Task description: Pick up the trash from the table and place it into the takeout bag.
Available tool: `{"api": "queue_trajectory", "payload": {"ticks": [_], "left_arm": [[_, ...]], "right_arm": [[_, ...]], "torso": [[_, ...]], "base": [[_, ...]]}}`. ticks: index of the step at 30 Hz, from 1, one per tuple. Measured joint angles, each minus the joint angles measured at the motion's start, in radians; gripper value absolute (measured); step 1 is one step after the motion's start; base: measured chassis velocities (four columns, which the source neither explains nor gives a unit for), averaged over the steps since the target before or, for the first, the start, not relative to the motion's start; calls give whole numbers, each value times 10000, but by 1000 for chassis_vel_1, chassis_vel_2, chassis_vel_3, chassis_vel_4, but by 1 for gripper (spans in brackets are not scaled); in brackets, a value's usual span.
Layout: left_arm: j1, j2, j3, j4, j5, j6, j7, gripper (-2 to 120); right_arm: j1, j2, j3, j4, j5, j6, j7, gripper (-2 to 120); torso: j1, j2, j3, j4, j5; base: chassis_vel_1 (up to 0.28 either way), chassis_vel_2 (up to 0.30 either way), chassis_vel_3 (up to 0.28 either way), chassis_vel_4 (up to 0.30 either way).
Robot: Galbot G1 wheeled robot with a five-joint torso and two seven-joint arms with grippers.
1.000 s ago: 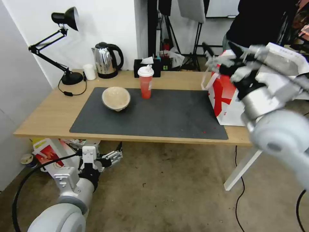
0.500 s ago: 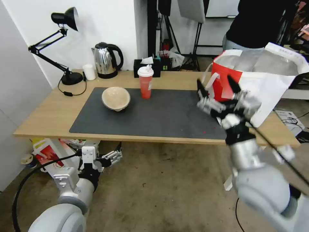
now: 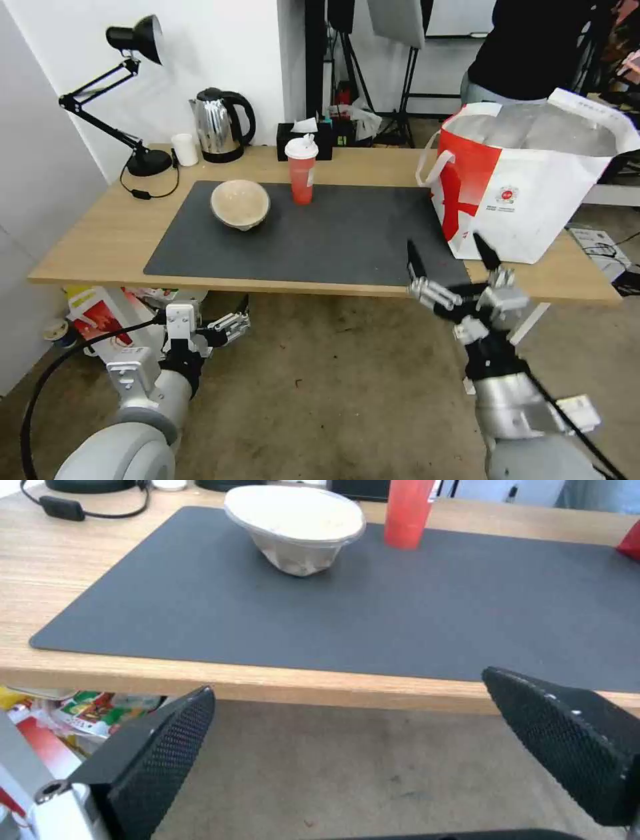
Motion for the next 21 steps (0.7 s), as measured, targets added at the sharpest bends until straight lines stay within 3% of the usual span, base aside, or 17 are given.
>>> {"api": "queue_trajectory", "payload": {"ticks": [12, 21], "left_arm": [[-10, 42, -39, 0, -13, -50, 20, 100], [-16, 50, -45, 0, -23, -119, 28, 100]], "right_arm": [[-673, -134, -203, -69, 344, -893, 1540, 100], [-959, -173, -205, 148, 994, -1326, 2070, 100]], "torso": [[1, -1, 1, 0, 1], [0, -1, 1, -2, 0]], "base": [[0, 0, 0, 0], [0, 0, 0, 0]]}}
